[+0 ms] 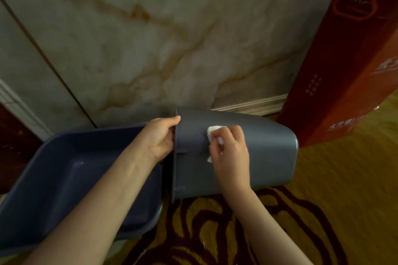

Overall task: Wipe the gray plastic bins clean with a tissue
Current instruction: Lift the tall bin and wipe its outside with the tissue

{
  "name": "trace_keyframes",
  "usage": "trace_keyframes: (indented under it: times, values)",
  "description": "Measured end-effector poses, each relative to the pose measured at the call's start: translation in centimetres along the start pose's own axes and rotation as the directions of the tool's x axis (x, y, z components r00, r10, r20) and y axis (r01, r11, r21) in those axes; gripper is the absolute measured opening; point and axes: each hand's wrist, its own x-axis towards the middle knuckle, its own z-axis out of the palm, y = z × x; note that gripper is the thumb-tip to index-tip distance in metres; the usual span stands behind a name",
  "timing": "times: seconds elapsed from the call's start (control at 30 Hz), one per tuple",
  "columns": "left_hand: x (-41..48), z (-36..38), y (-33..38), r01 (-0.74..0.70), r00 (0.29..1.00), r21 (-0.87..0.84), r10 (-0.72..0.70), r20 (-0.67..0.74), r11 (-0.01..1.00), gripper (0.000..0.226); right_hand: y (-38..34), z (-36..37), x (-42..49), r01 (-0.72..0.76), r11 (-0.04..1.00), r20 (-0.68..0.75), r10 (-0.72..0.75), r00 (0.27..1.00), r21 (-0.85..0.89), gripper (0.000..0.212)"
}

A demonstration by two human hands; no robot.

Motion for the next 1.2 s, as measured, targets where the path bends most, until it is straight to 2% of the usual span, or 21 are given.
trace_keyframes:
  times: [0.2, 0.37, 0.4, 0.47, 0.53, 0.57, 0.63, 0.77, 0.8, 0.87, 0.93, 0.97, 1.07, 1.2]
  values:
    - [-0.4, -0.6, -0.3, 0.031, 0.999, 0.022, -0.031, -0.008, 0.999, 0.022, 7.1, -2.7, -0.1, -0.184, 0.974, -0.228, 0.15, 0.962, -0.136, 0.008]
    - [-0.4, -0.1, -0.1, 0.029, 1.0, 0.043, -0.028, -0.014, 0.999, 0.023, 9.3, -4.5, 0.2, -0.383, 0.919, -0.355, 0.33, 0.875, -0.089, 0.01]
    - [-0.3, -0.1, -0.1, 0.027, 0.999, 0.052, -0.025, -0.027, 0.998, 0.023, 8.6, -4.4, 0.1, -0.369, 0.926, -0.375, 0.314, 0.872, -0.084, 0.01]
    - [0.0, 0.0, -0.3, 0.021, 0.999, 0.082, -0.017, -0.049, 0.996, 0.022, 5.8, -3.2, -0.3, -0.197, 0.974, -0.332, 0.152, 0.931, -0.108, 0.017]
    - [0.2, 0.4, -0.4, 0.018, 0.998, 0.093, -0.013, -0.055, 0.996, 0.022, 2.4, -1.2, -1.7, 0.061, 0.993, -0.144, -0.075, 0.987, -0.101, 0.028]
    - [0.4, 0.5, -0.4, 0.013, 0.999, 0.09, -0.008, -0.047, 0.996, 0.022, 1.1, -0.2, -2.4, 0.159, 0.984, -0.063, -0.164, 0.984, -0.081, 0.027]
    - [0.5, 1.0, -0.5, 0.004, 1.0, 0.106, -0.002, -0.019, 0.994, 0.023, -0.2, 1.2, -3.3, 0.219, 0.975, -0.008, -0.219, 0.976, -0.046, 0.021]
    - [0.6, 1.6, -0.7, -0.039, 0.999, 0.175, 0.04, -0.003, 0.984, 0.022, 1.7, 1.2, -3.4, 0.238, 0.969, -0.045, -0.241, 0.969, -0.073, 0.022]
    - [0.6, 1.6, -0.7, -0.049, 0.998, 0.205, 0.053, -0.017, 0.978, 0.022, 2.8, 0.8, -3.5, 0.207, 0.974, -0.061, -0.213, 0.975, -0.09, 0.023]
    - [0.6, 1.7, -0.6, -0.062, 0.994, 0.282, 0.084, -0.066, 0.957, 0.023, 5.6, -0.4, -3.8, 0.011, 0.994, -0.146, -0.027, 0.989, -0.11, 0.023]
    - [0.6, 2.0, -0.5, -0.07, 0.988, 0.349, 0.112, -0.103, 0.935, 0.024, 8.8, -1.9, -4.2, -0.213, 0.974, -0.245, 0.187, 0.951, -0.082, 0.019]
    - [0.6, 2.2, -0.6, -0.077, 0.986, 0.373, 0.126, -0.11, 0.925, 0.024, 10.4, -2.7, -4.4, -0.275, 0.959, -0.267, 0.246, 0.932, -0.075, 0.016]
    - [0.4, 3.1, -0.8, -0.117, 0.979, 0.429, 0.178, -0.105, 0.896, 0.025, 13.7, -4.1, -4.9, -0.38, 0.922, -0.264, 0.349, 0.899, -0.078, 0.009]
    - [-0.1, 3.7, -0.5, -0.175, 0.971, 0.58, 0.237, -0.033, 0.796, 0.02, 14.8, -4.2, -5.5, -0.521, 0.853, -0.258, 0.503, 0.825, -0.005, 0.018]
